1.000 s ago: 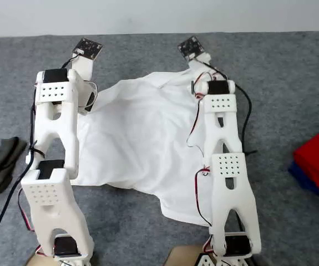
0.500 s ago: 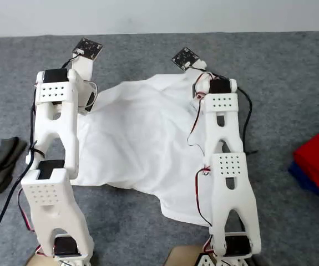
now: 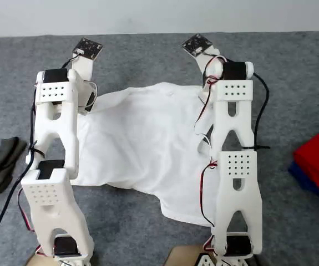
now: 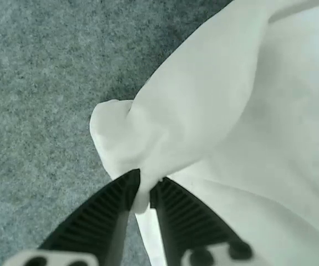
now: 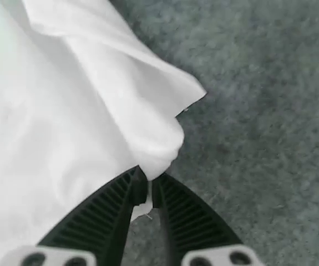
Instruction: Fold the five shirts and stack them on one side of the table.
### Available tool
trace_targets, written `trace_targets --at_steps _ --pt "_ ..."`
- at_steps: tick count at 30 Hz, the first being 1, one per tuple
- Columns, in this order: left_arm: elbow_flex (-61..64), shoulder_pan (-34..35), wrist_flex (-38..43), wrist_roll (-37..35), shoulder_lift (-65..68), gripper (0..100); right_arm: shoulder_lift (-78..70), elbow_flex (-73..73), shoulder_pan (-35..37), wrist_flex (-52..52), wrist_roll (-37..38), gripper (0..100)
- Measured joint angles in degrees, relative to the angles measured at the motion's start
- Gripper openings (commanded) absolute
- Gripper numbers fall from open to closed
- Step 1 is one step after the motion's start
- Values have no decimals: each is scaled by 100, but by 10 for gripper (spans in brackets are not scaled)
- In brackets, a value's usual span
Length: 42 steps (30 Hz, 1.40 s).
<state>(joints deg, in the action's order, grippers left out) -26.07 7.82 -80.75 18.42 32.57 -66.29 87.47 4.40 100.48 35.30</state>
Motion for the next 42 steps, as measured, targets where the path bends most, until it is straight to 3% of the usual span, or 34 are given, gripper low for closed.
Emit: trace_targets --at_steps 9,13,16,24,35,42 --pt "0 0 0 0 0 6 1881 -3648 211 0 -9 20" --pt "0 -62 0 0 0 6 2303 -4686 360 0 -9 154" --pt "0 -202 0 0 0 6 2426 -4782 325 0 -9 236" --pt "0 -334 0 0 0 6 2681 -4580 167 -79 0 237" --pt "0 -343 0 0 0 6 2057 -4519 -9 -2145 0 239" --pt "0 -343 0 0 0 6 1503 -4519 -9 -2813 -9 239"
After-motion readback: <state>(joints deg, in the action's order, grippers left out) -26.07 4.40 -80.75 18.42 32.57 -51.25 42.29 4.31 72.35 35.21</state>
